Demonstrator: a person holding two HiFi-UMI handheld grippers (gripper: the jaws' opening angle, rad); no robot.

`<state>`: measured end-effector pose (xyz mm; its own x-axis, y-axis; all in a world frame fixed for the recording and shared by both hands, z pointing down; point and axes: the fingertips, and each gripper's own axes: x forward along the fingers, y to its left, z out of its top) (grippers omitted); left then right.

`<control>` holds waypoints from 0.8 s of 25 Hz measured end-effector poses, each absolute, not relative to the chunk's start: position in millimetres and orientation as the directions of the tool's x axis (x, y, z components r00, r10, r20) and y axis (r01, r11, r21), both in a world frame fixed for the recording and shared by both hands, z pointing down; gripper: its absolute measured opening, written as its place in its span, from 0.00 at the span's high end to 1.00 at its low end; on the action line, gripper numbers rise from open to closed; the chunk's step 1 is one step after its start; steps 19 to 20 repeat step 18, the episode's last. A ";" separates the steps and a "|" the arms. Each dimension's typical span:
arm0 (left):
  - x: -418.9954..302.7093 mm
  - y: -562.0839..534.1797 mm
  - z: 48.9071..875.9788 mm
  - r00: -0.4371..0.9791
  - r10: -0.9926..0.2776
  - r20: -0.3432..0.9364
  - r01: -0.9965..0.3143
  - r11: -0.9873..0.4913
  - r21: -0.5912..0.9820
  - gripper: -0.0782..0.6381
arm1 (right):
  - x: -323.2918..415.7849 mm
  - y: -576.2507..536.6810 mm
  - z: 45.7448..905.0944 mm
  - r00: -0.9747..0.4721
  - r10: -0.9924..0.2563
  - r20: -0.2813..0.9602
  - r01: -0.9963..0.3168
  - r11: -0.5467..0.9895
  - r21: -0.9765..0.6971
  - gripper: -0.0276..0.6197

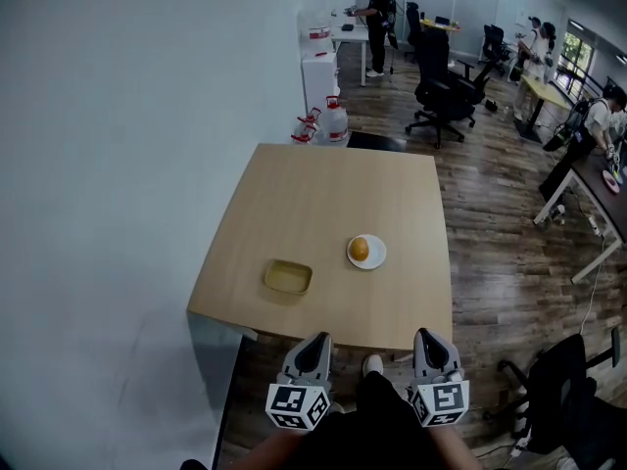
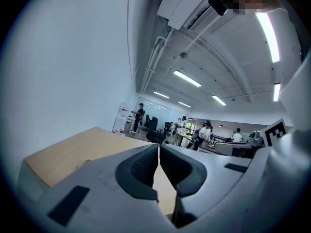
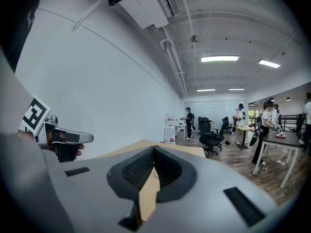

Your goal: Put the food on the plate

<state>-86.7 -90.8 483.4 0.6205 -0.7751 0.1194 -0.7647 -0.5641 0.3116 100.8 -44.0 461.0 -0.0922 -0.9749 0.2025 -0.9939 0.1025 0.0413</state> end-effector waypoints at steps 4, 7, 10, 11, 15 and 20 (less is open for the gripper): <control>-89.7 -100.2 482.0 0.613 -0.782 0.117 -0.770 -0.557 0.310 0.86 | 107.0 -46.8 455.7 -0.093 -0.978 0.186 -0.994 0.102 0.041 0.86; -93.2 -108.3 481.1 0.610 -0.783 0.120 -0.774 -0.557 0.300 0.86 | 110.4 -50.9 453.5 -0.080 -0.981 0.177 -0.995 0.089 0.045 0.86; -98.1 -111.8 474.9 0.606 -0.787 0.112 -0.783 -0.566 0.258 0.86 | 112.5 -53.6 449.4 -0.068 -0.984 0.166 -0.996 0.077 0.048 0.86; -99.0 -112.5 472.4 0.607 -0.787 0.108 -0.784 -0.571 0.244 0.86 | 112.8 -54.3 447.6 -0.066 -0.985 0.162 -0.996 0.075 0.050 0.86; -99.4 -117.3 468.1 0.605 -0.790 0.102 -0.785 -0.570 0.243 0.86 | 112.9 -57.1 444.1 -0.065 -0.987 0.147 -0.996 0.074 0.056 0.86; -97.4 -119.2 468.5 0.598 -0.795 0.103 -0.788 -0.560 0.255 0.86 | 113.1 -57.8 444.9 -0.070 -0.987 0.146 -0.995 0.079 0.057 0.86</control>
